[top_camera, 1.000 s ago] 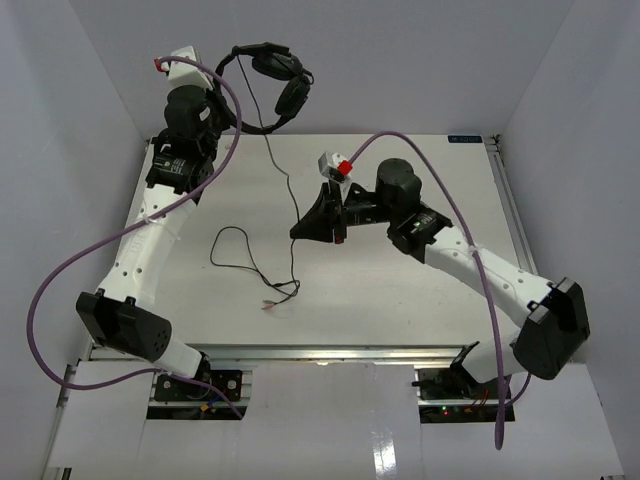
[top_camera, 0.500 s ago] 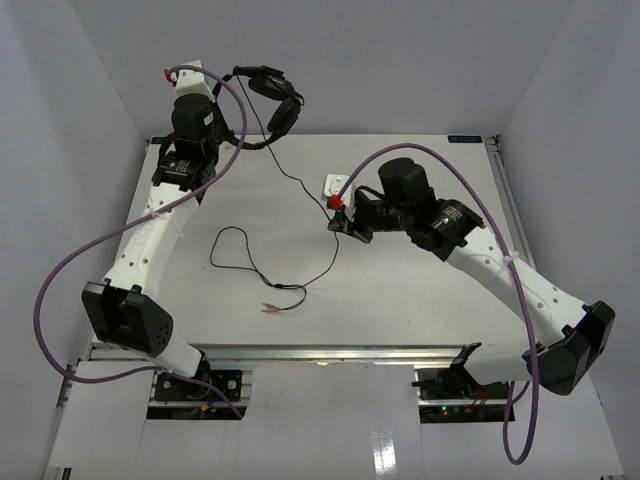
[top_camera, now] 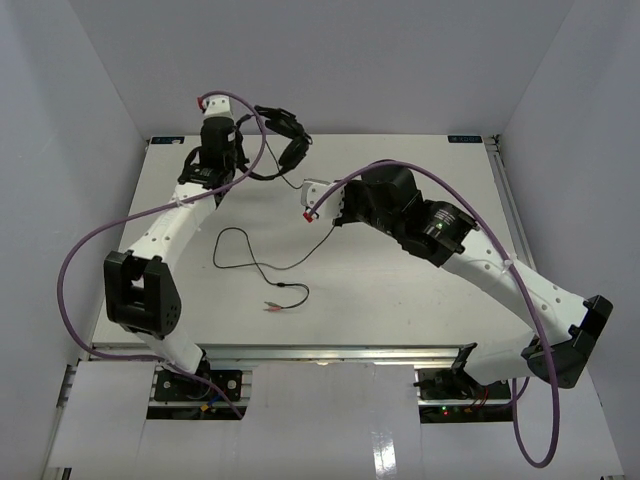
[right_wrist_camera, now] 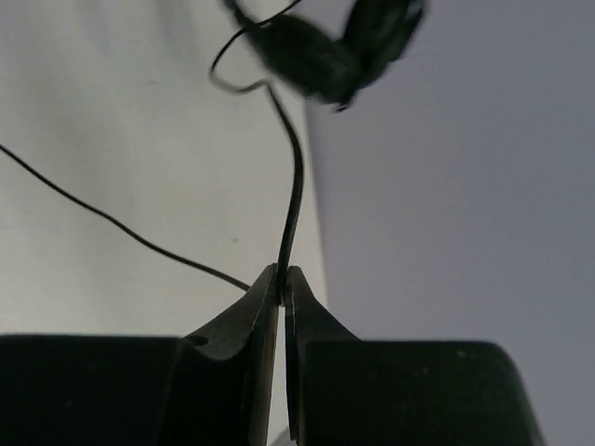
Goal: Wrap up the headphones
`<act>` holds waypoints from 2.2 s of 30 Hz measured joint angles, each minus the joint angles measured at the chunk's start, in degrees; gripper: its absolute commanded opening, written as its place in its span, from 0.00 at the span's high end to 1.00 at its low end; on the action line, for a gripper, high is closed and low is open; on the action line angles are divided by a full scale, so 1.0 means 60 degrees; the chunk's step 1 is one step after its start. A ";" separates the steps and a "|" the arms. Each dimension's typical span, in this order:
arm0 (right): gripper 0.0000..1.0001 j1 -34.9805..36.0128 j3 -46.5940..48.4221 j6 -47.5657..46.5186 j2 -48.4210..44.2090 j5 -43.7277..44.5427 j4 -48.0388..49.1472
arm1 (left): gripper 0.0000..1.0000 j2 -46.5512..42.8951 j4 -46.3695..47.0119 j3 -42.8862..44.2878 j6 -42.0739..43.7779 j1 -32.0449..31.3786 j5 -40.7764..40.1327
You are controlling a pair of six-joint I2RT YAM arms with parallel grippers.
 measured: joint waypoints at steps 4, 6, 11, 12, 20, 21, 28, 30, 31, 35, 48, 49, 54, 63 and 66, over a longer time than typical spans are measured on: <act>0.92 0.0371 0.0300 -0.1096 0.0232 0.1352 0.1037 | 1.00 0.0872 0.0000 -0.0213 0.0064 -0.0390 0.0133; 0.92 0.0490 0.0302 -0.1560 0.0416 0.1875 0.1524 | 1.00 0.1150 -0.0015 -0.0217 0.0232 -0.0653 0.0240; 0.92 0.0438 0.0302 -0.2093 0.0762 0.2646 0.2233 | 1.00 0.1199 0.0120 -0.0489 0.0906 -0.1189 0.0553; 0.92 0.0384 0.0302 -0.2152 0.0768 0.2736 0.2342 | 1.00 0.1133 0.0158 -0.0643 0.1024 -0.1223 0.0594; 0.92 -0.0483 0.0101 -0.2487 0.0706 0.2907 0.3120 | 1.00 -0.0082 0.0156 -0.1889 0.2101 -0.1187 0.0683; 0.92 -0.0624 0.0028 -0.2505 0.0683 0.2883 0.3215 | 1.00 -0.0304 0.0135 -0.1964 0.2260 -0.1185 0.0709; 0.92 -0.1030 -0.0072 -0.2524 0.0449 0.2437 0.3647 | 1.00 -0.1632 -0.0026 -0.2480 0.2972 -0.1464 0.1417; 0.92 -0.1054 -0.0070 -0.2489 0.0391 0.2141 0.3726 | 1.00 -0.1776 -0.0109 -0.2609 0.3076 -0.1659 0.1724; 0.92 -0.1071 -0.0070 -0.2463 0.0378 0.1974 0.3747 | 1.00 -0.1811 -0.0172 -0.2681 0.3102 -0.1735 0.1877; 0.92 -0.1158 0.0138 -0.2014 0.0393 0.1015 0.3275 | 1.00 -0.1836 -0.0489 -0.2933 0.3151 -0.1990 0.2477; 0.92 -0.1549 0.0509 -0.0144 0.1205 -0.2040 0.2922 | 1.00 -0.2390 -0.0988 -0.3064 0.2891 -0.2409 0.4618; 0.92 -0.1559 0.0509 0.0016 0.1352 -0.2147 0.3001 | 1.00 -0.2478 -0.0988 -0.3064 0.2845 -0.2471 0.4728; 0.92 -0.1595 0.0560 0.0712 0.2088 -0.2121 0.3448 | 1.00 -0.2781 -0.0990 -0.3072 0.2518 -0.2679 0.5209; 0.92 -0.2865 0.0863 0.1731 0.2451 -0.1817 0.3769 | 1.00 -0.3229 -0.0988 -0.3374 0.2227 -0.2718 0.5651; 0.92 -0.3532 0.0843 0.2041 0.2451 -0.1931 0.3708 | 1.00 -0.3524 -0.0779 -0.3374 0.1966 -0.2708 0.5695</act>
